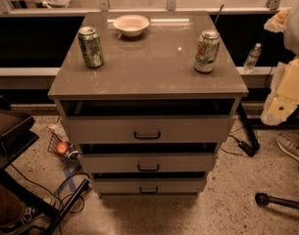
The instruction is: Open bottom drawer
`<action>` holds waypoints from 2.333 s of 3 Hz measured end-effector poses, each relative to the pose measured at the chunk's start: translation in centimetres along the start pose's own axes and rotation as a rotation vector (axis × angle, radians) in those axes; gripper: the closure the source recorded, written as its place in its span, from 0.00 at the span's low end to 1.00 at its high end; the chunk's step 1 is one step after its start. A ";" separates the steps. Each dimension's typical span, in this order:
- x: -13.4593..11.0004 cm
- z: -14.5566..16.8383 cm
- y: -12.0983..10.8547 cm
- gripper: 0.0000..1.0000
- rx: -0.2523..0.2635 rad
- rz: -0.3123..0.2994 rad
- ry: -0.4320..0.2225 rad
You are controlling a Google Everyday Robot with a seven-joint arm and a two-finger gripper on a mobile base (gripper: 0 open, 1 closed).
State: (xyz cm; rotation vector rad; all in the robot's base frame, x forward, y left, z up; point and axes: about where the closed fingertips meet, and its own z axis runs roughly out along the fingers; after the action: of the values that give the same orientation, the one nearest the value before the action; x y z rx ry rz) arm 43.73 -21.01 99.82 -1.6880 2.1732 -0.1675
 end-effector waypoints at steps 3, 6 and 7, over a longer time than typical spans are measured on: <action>4.4 6.4 -0.6 0.00 -0.001 0.070 -0.005; 8.6 14.0 0.9 0.00 0.051 0.107 -0.025; 8.9 19.2 3.3 0.00 0.020 0.117 -0.052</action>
Offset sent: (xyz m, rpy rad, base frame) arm 0.0276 -0.0366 -0.0693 0.0595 0.0328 -0.0765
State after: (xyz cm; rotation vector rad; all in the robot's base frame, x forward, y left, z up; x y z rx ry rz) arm 45.97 -25.93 79.07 -1.5325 2.2167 -0.1110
